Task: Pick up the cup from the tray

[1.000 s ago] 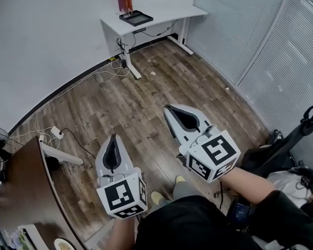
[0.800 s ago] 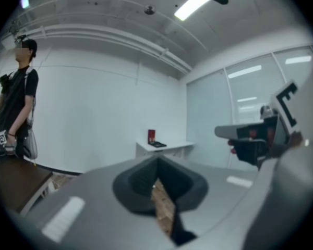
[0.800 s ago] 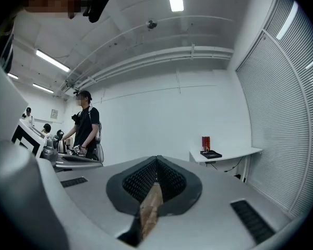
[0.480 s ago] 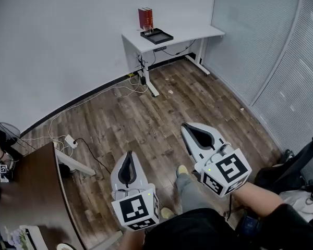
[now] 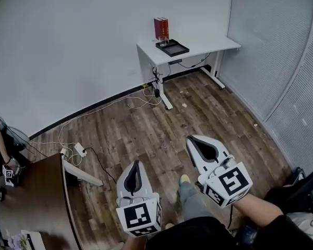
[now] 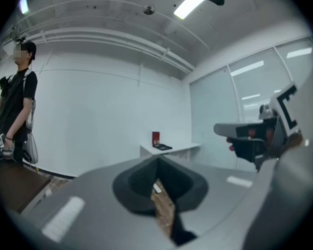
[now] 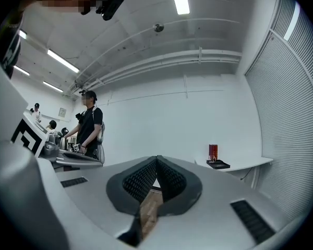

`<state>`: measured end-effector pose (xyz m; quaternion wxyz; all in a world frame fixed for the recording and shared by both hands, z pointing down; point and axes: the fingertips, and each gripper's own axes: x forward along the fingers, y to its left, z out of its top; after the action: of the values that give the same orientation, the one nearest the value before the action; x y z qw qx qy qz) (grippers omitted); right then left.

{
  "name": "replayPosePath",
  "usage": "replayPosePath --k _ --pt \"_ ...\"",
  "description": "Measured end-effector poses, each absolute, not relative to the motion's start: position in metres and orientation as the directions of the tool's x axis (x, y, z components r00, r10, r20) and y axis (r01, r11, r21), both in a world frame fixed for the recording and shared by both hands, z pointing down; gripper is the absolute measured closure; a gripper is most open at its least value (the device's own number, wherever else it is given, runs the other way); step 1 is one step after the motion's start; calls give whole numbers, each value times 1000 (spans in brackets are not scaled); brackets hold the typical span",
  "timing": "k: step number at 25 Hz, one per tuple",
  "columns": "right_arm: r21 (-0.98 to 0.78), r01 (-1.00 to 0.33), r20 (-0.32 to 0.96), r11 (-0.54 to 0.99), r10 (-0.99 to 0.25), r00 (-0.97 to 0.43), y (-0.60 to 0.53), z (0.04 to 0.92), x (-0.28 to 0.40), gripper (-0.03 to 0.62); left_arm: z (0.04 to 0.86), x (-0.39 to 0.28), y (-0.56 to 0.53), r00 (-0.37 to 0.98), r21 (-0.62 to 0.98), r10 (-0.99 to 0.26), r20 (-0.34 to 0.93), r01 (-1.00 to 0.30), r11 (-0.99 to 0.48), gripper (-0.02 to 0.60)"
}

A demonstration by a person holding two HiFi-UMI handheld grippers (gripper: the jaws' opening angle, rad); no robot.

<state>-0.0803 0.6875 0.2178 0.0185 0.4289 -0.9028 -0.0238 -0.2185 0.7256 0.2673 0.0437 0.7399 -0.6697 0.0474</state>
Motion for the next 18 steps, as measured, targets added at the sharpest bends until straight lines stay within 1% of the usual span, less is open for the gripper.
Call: replayPosePath --k 4,10,13,18 --pt "46 -766 13 641 -767 -641 635 221 -74 582 267 -208 675 92 -10 -987 134 -996 -94 581" --pt "22 -771 29 636 -772 -635 563 234 -59 582 268 -192 604 116 -20 -982 148 -993 -120 581" --pt "3 -776 49 630 -776 -629 528 243 -45 582 273 -178 571 132 -17 -976 172 -991 -136 581" --pt "-22 -773 63 634 -771 -634 482 246 -34 582 276 -171 528 118 -19 -972 201 -992 -124 581"
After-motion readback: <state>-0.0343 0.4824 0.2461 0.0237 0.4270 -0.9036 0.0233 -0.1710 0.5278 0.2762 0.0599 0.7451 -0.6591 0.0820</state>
